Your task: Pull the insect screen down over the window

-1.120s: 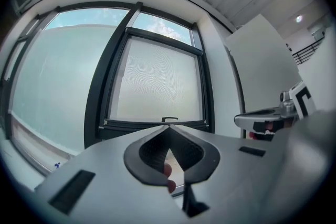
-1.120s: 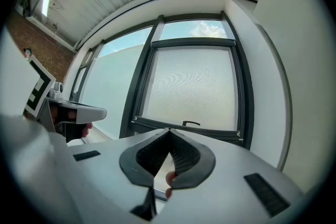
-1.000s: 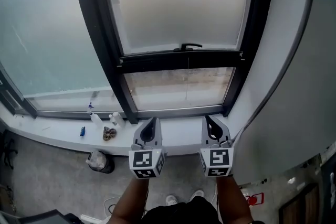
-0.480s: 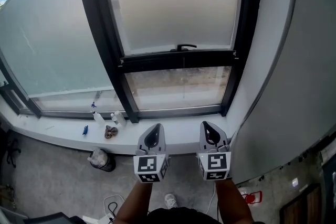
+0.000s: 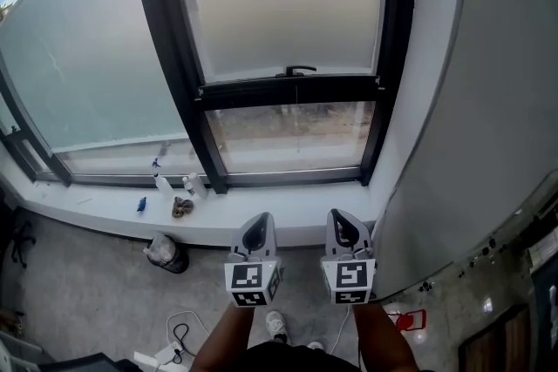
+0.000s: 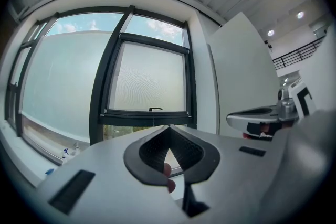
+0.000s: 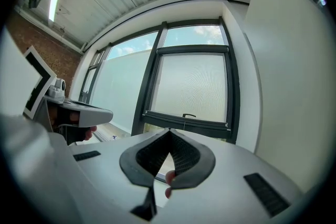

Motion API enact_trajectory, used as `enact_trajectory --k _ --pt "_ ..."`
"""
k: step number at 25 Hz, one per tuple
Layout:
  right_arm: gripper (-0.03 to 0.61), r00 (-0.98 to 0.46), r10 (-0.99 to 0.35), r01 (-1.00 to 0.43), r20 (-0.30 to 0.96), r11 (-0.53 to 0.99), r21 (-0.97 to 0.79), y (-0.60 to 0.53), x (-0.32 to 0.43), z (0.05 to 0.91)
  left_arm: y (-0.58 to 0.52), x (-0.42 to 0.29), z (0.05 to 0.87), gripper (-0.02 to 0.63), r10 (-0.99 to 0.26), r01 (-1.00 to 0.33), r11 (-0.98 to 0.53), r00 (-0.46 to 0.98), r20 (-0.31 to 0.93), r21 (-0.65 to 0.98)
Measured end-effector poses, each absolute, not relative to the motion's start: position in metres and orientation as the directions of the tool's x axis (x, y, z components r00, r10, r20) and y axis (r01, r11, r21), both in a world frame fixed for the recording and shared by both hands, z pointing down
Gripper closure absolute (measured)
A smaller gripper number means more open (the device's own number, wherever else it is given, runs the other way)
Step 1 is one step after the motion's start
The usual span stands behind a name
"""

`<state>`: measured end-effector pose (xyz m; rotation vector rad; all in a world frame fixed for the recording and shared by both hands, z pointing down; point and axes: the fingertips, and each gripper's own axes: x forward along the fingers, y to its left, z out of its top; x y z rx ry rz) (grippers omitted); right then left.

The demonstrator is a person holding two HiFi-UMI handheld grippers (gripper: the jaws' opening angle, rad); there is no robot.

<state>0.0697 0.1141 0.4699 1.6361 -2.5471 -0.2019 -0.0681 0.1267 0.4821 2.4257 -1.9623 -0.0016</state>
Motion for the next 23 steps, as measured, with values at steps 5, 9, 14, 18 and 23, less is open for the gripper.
enact_trajectory --k 5,9,14,18,23 --pt "0.577 -0.424 -0.906 -0.893 0.007 0.42 0.162 0.132 0.074 0.471 0.145 -0.059 0.485 0.612 -0.978 -0.978 -0.207 0.207 0.014 0.003" --pt "0.577 -0.429 -0.903 -0.892 -0.002 0.423 0.158 0.139 0.076 0.468 0.153 -0.056 0.481 0.612 -0.979 -0.979 -0.202 0.202 0.007 -0.001" --pt "0.577 -0.427 -0.904 -0.89 -0.013 0.418 0.18 0.143 0.078 0.467 0.155 -0.053 0.482 0.612 -0.98 -0.98 -0.198 0.198 0.01 -0.009" --pt "0.577 -0.429 -0.903 -0.888 -0.019 0.418 0.194 0.139 0.079 0.466 0.153 -0.051 0.483 0.612 -0.979 -0.979 -0.204 0.204 0.014 -0.015" --pt "0.577 -0.432 -0.902 -0.888 -0.024 0.421 0.184 0.135 0.08 0.466 0.152 -0.038 0.483 0.612 -0.972 -0.972 -0.233 0.233 0.01 -0.025"
